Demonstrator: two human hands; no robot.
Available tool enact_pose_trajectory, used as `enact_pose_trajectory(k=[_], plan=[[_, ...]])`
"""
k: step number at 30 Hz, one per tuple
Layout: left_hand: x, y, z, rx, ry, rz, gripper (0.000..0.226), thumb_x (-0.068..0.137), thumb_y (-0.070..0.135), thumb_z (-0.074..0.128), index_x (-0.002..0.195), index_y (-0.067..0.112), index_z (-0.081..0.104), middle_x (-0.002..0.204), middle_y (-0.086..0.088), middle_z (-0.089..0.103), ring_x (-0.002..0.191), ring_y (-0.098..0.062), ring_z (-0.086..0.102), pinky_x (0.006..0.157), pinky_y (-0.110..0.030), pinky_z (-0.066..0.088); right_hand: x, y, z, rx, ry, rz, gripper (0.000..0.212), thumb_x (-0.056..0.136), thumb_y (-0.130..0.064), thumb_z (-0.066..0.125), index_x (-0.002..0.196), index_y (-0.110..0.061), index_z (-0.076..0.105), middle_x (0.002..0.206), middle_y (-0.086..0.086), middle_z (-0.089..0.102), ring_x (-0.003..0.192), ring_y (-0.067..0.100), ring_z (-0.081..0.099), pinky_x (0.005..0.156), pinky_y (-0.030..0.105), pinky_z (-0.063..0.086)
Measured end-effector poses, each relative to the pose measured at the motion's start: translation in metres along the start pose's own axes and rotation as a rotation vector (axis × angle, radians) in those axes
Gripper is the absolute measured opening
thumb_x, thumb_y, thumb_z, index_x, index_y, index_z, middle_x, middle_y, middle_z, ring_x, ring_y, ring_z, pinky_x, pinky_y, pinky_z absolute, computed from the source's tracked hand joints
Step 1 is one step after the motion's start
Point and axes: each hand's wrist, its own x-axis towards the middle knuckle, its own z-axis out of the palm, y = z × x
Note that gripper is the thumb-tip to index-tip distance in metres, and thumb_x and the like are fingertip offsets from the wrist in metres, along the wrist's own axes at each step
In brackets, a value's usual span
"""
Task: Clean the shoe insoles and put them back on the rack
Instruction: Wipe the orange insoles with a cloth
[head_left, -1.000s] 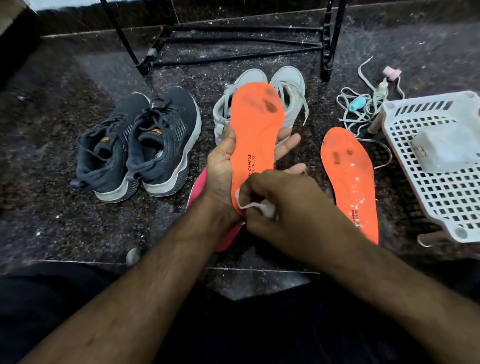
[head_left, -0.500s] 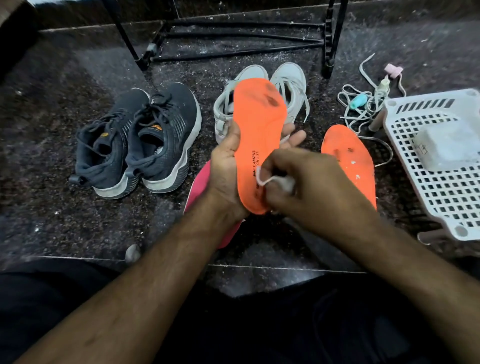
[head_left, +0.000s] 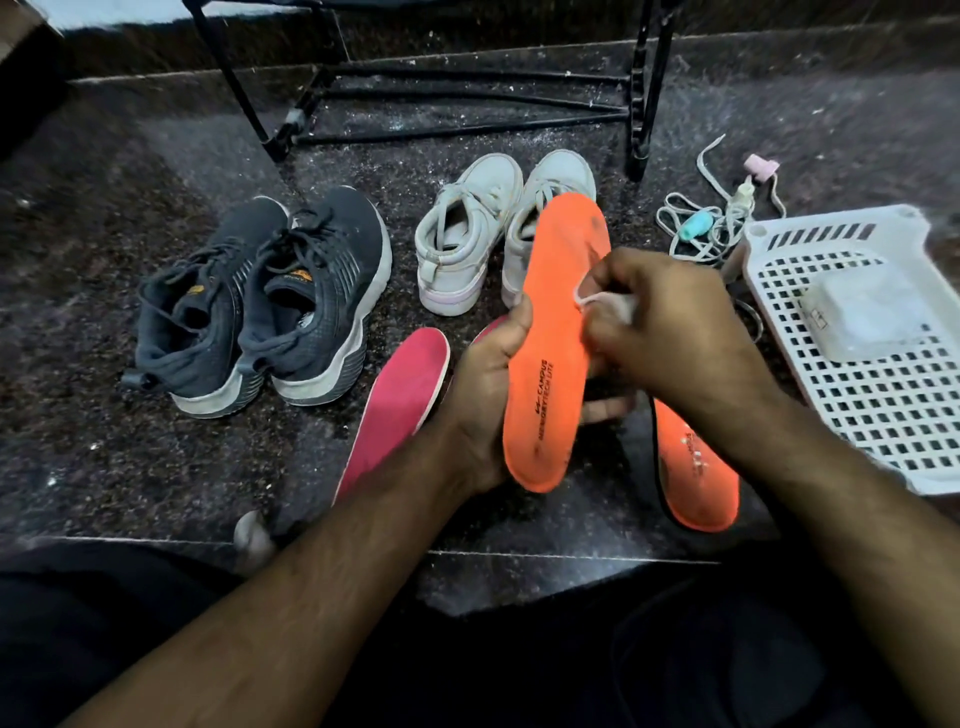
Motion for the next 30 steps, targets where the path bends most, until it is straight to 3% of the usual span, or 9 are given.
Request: enact_pose_trajectory(k=[2,6,8,12,16,20,23,26,30], plan=[[0.001,-0.004,0.002,-0.004,-0.012,-0.015,0.056,0.100,0.049,0.038,0.138,0.012,0.056,0.119,-0.012,0.061,0.108,-0.027,0.058,0.104,-0.064,0.044,0.002,0.004,-0.001,0.001,0.018,0.052,0.016,0.079,-0.013,0.063,0.093,-0.019,0.067,0.086,-0.003,0.070,0.079,0.016,0.065,0.076,0.031,0.051],[-0.001,0.001,-0.003,-0.046,0.004,0.033,0.032,0.085,0.035,0.055,0.097,0.007,0.065,0.088,-0.014,0.067,0.077,-0.022,0.069,0.074,-0.033,0.059,-0.022,-0.023,0.018,0.071,-0.194,-0.163,0.020,0.078,-0.011,0.065,0.084,-0.028,0.057,0.080,-0.013,0.058,0.075,0.010,0.057,0.068,0.020,0.038],[0.000,0.003,-0.009,-0.024,0.033,0.014,0.033,0.085,0.039,0.056,0.092,0.008,0.065,0.083,-0.014,0.066,0.073,-0.022,0.068,0.072,-0.030,0.058,-0.028,-0.028,0.020,0.074,-0.311,-0.255,0.019,0.077,-0.010,0.064,0.086,-0.027,0.058,0.083,-0.011,0.059,0.077,0.007,0.053,0.070,0.019,0.038],[-0.001,0.001,-0.004,0.006,-0.002,-0.089,0.043,0.090,0.038,0.047,0.107,0.006,0.071,0.097,-0.015,0.074,0.085,-0.027,0.073,0.077,-0.044,0.061,-0.011,-0.007,0.009,0.080,-0.212,-0.160,0.019,0.077,-0.007,0.066,0.088,-0.022,0.067,0.080,-0.013,0.063,0.069,-0.001,0.049,0.067,0.003,0.034],[0.004,-0.005,-0.008,0.027,-0.038,-0.144,0.062,0.087,0.031,0.047,0.144,0.005,0.048,0.135,-0.025,0.059,0.115,-0.045,0.063,0.091,-0.060,0.052,0.007,0.015,0.001,0.090,-0.071,0.043,0.016,0.077,-0.014,0.065,0.088,-0.024,0.065,0.079,-0.012,0.068,0.069,-0.001,0.058,0.068,0.017,0.044],[0.001,-0.004,-0.007,0.035,0.001,-0.114,0.044,0.078,0.025,0.048,0.110,0.005,0.070,0.105,-0.019,0.067,0.098,-0.034,0.065,0.086,-0.050,0.057,-0.005,0.000,0.010,0.085,-0.156,-0.052,0.015,0.078,-0.014,0.060,0.089,-0.023,0.065,0.082,-0.010,0.065,0.071,0.003,0.056,0.065,0.014,0.038],[-0.004,0.001,-0.007,0.116,0.073,-0.074,0.028,0.076,0.026,0.047,0.082,0.011,0.070,0.076,-0.011,0.067,0.067,-0.023,0.063,0.066,-0.030,0.052,-0.023,-0.017,0.021,0.088,-0.247,-0.170,0.019,0.076,-0.013,0.061,0.094,-0.019,0.060,0.084,-0.007,0.059,0.075,0.010,0.052,0.068,0.021,0.035],[-0.007,0.001,-0.009,0.105,0.075,-0.041,0.026,0.082,0.028,0.046,0.062,0.019,0.061,0.066,-0.005,0.060,0.058,-0.018,0.057,0.062,-0.029,0.044,-0.031,-0.020,0.024,0.099,-0.295,-0.127,0.024,0.078,-0.012,0.064,0.101,-0.018,0.058,0.083,-0.008,0.061,0.071,0.009,0.053,0.069,0.026,0.041],[0.001,0.000,0.002,0.184,0.054,-0.066,0.056,0.093,0.060,0.042,0.098,0.015,0.075,0.094,-0.013,0.072,0.076,-0.032,0.066,0.057,-0.040,0.058,-0.017,-0.009,0.013,0.084,-0.211,-0.117,0.024,0.078,-0.007,0.065,0.100,-0.018,0.063,0.086,-0.004,0.065,0.070,0.009,0.056,0.067,0.020,0.040]])
